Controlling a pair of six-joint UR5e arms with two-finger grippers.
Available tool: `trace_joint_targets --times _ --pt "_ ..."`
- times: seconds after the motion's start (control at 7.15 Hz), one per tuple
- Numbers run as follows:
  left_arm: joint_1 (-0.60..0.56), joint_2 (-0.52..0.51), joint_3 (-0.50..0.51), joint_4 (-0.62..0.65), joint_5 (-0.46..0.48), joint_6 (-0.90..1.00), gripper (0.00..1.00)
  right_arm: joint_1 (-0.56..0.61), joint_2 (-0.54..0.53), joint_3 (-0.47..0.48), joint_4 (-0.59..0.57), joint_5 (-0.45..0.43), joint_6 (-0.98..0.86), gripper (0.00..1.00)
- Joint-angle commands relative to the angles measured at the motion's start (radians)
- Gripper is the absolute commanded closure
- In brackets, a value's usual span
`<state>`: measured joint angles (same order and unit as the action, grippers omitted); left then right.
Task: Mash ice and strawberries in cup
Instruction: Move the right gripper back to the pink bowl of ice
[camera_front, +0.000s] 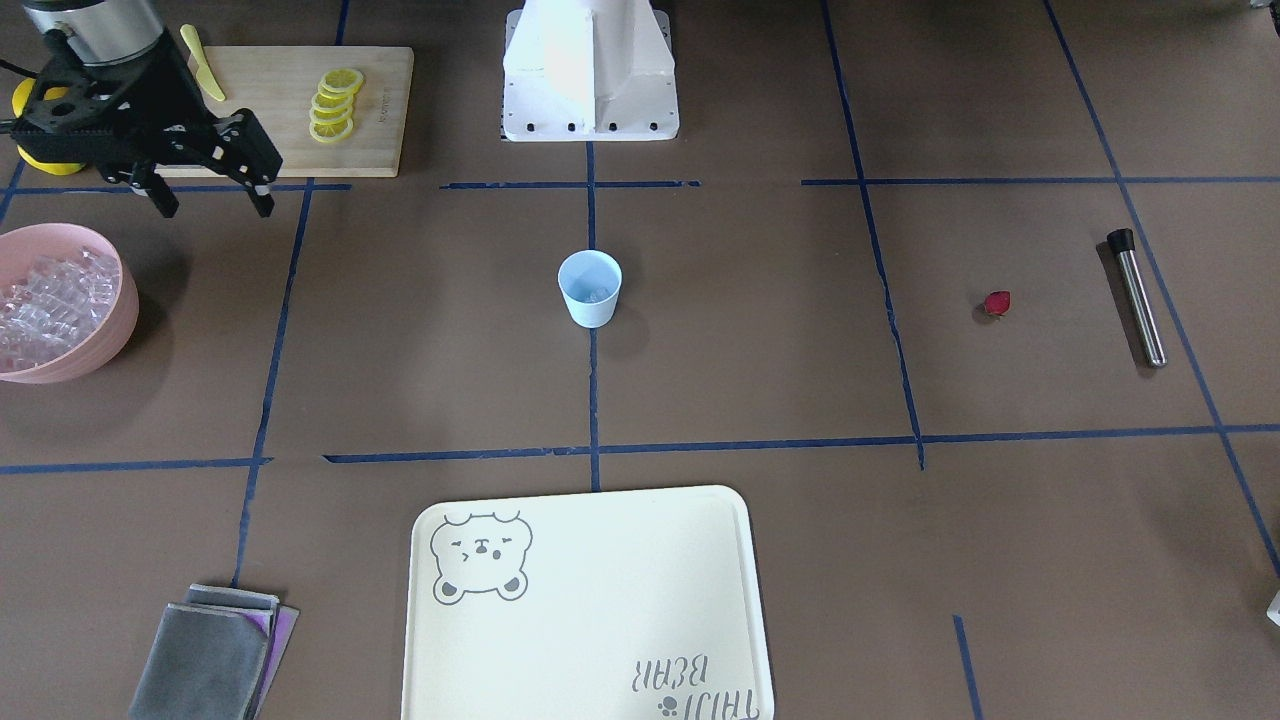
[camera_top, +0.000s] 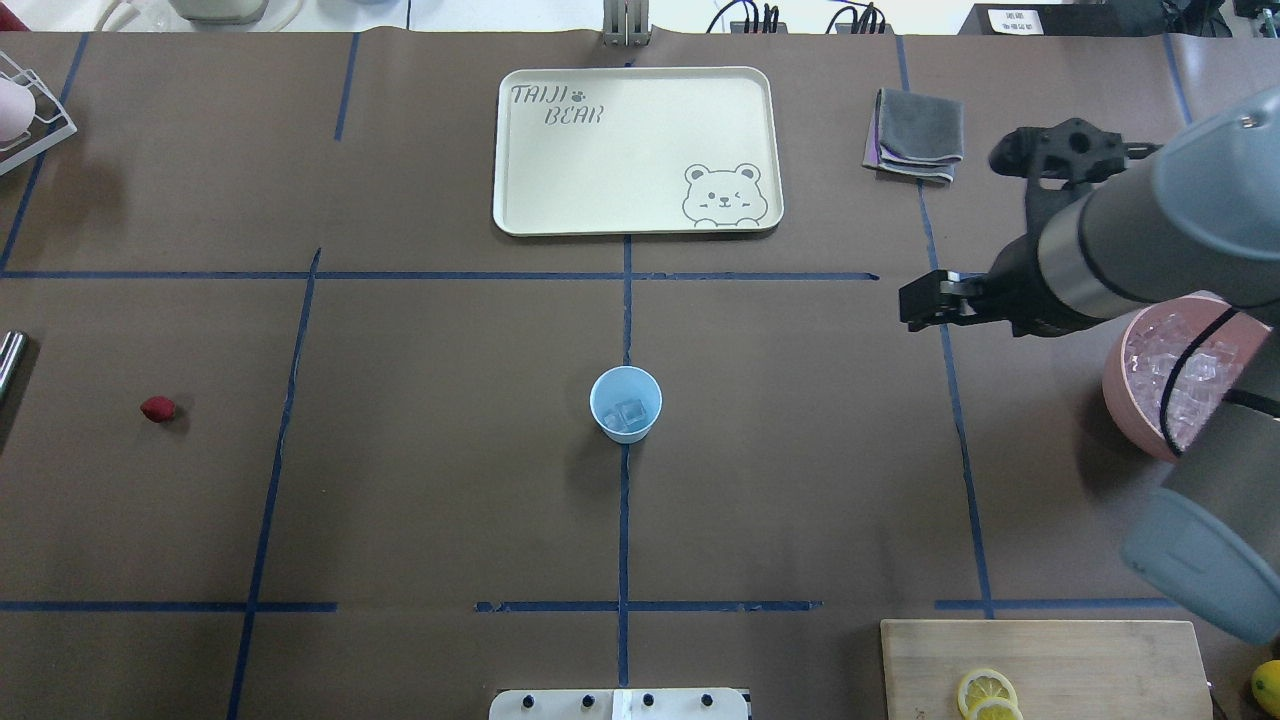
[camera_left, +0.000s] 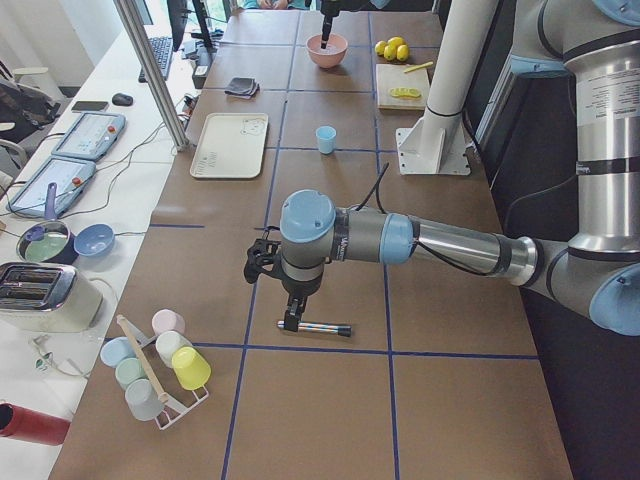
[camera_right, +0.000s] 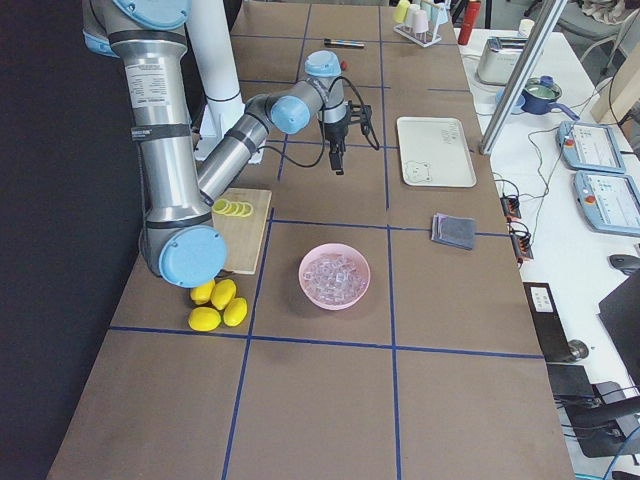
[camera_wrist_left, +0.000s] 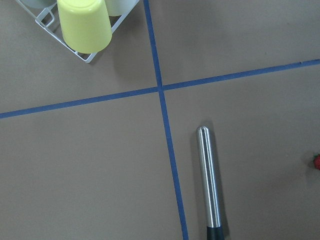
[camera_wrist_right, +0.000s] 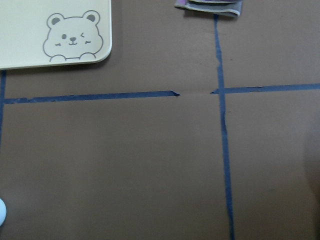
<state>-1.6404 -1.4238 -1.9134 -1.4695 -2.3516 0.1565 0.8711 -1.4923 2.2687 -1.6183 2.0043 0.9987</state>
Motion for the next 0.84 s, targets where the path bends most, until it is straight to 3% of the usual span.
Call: trace_joint_targets --times 0.0,0.42,0.7 --pt "-0.001 0.0 -0.003 0.0 0.0 0.0 0.0 0.144 -0.167 -0.087 0.236 0.141 -0.072 0.01" --pt "-0.001 0.0 -0.006 -0.002 0.0 0.001 0.0 0.238 -0.186 -0.248 0.235 0.14 -0.229 0.01" --pt "-0.001 0.0 -0.009 -0.002 0.0 0.0 0.0 0.253 -0.184 -0.291 0.235 0.142 -0.218 0.01"
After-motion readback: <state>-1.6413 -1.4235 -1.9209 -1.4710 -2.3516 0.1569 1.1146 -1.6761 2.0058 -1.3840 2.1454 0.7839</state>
